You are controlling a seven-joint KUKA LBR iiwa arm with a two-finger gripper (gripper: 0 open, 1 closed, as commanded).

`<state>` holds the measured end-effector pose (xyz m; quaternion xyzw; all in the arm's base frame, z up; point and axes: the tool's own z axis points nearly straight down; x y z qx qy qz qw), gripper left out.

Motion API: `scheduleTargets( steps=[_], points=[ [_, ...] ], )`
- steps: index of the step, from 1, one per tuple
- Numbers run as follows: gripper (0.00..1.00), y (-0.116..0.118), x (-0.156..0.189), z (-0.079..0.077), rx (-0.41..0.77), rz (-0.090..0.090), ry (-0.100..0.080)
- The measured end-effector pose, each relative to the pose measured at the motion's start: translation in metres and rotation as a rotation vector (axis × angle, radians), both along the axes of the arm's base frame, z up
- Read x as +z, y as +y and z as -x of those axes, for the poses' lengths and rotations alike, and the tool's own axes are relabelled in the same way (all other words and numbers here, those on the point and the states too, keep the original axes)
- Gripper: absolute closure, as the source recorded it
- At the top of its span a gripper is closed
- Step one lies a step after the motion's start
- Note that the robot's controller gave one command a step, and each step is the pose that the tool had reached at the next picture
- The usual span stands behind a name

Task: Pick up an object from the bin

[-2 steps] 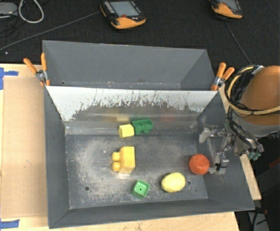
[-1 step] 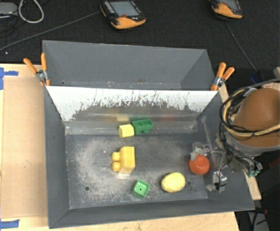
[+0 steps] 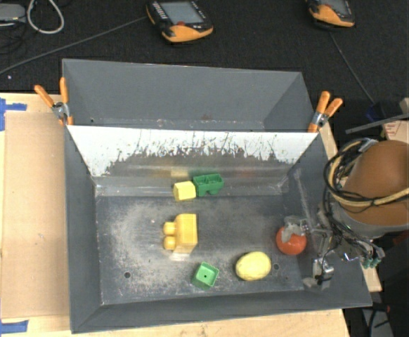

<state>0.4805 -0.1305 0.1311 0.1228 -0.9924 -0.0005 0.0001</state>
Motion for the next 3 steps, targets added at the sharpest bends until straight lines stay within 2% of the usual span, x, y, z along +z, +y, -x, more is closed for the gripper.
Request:
scheduleTargets(
  steps=[1, 2, 3],
  points=[
    [0.00, 0.006, 0.017, -0.008, -0.046, -0.001, 0.002],
    [0.00, -0.007, 0.006, 0.002, -0.050, -0.002, 0.005],
    [0.00, -0.003, 0.002, 0.007, -0.094, -0.002, 0.002]
  ],
)
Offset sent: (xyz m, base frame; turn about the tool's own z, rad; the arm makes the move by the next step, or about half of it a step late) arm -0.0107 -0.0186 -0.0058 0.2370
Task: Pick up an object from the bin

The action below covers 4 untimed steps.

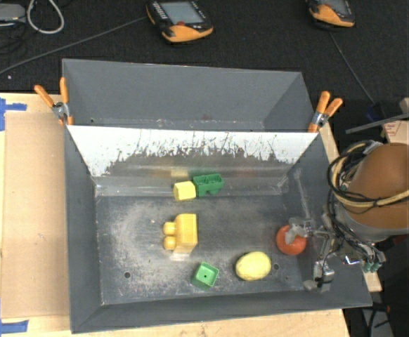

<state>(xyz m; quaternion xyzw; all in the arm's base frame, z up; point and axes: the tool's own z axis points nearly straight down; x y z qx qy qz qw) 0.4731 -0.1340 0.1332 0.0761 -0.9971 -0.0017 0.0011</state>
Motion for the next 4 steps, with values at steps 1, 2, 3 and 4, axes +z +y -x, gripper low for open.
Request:
scheduleTargets(
  steps=[1, 2, 3, 4],
  points=[
    [0.00, 0.012, -0.004, -0.066, 0.001, 0.000, -0.001],
    [0.00, -0.003, -0.009, -0.049, -0.206, 0.000, 0.004],
    [0.00, -0.001, -0.018, -0.044, -0.015, -0.001, 0.000],
    [0.00, -0.006, -0.014, -0.031, -0.201, 0.000, 0.004]
  ],
)
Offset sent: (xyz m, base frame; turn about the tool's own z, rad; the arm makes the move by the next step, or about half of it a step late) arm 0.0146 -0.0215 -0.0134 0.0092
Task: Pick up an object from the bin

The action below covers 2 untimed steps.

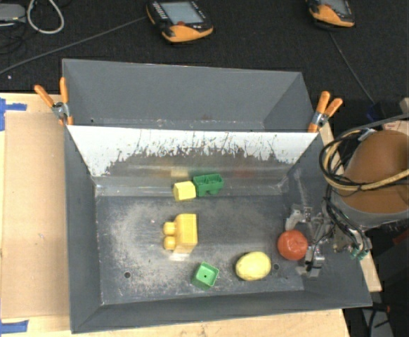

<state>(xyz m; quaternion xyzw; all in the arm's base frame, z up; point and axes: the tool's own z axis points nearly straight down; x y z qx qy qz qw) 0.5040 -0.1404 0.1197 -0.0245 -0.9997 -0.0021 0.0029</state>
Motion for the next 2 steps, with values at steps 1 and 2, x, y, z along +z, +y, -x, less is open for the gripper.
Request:
scheduleTargets(
  steps=[1, 2],
  points=[
    [0.00, 0.000, -0.004, -0.023, 0.038, -0.002, -0.004],
    [0.00, 0.000, 0.002, 0.015, -0.083, -0.001, 0.002]
  ],
)
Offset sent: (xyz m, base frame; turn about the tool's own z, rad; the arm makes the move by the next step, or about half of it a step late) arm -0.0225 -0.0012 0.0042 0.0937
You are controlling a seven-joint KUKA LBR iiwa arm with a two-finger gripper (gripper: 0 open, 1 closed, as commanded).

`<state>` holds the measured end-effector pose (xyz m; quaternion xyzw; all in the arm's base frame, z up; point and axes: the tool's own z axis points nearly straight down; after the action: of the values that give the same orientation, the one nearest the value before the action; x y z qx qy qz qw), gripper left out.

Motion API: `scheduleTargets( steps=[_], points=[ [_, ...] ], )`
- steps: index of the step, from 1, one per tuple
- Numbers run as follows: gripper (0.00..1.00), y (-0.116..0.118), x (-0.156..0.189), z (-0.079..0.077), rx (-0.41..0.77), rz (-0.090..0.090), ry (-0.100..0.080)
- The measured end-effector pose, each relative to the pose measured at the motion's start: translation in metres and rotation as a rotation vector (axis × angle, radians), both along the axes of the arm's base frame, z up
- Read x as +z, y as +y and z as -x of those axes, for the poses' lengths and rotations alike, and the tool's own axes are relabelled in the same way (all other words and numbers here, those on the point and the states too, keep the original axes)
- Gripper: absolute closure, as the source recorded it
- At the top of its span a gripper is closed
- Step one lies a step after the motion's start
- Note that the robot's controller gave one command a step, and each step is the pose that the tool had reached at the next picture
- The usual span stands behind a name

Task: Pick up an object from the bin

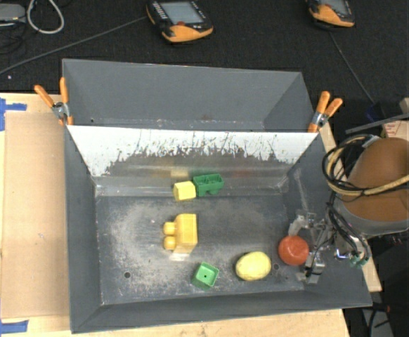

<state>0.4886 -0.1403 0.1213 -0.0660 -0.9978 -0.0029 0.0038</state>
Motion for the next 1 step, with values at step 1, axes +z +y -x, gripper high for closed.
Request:
scheduleTargets(
  steps=[1],
  points=[
    [0.00, -0.0009, -0.0104, 0.0140, -0.003, 0.000, -0.002]
  ],
)
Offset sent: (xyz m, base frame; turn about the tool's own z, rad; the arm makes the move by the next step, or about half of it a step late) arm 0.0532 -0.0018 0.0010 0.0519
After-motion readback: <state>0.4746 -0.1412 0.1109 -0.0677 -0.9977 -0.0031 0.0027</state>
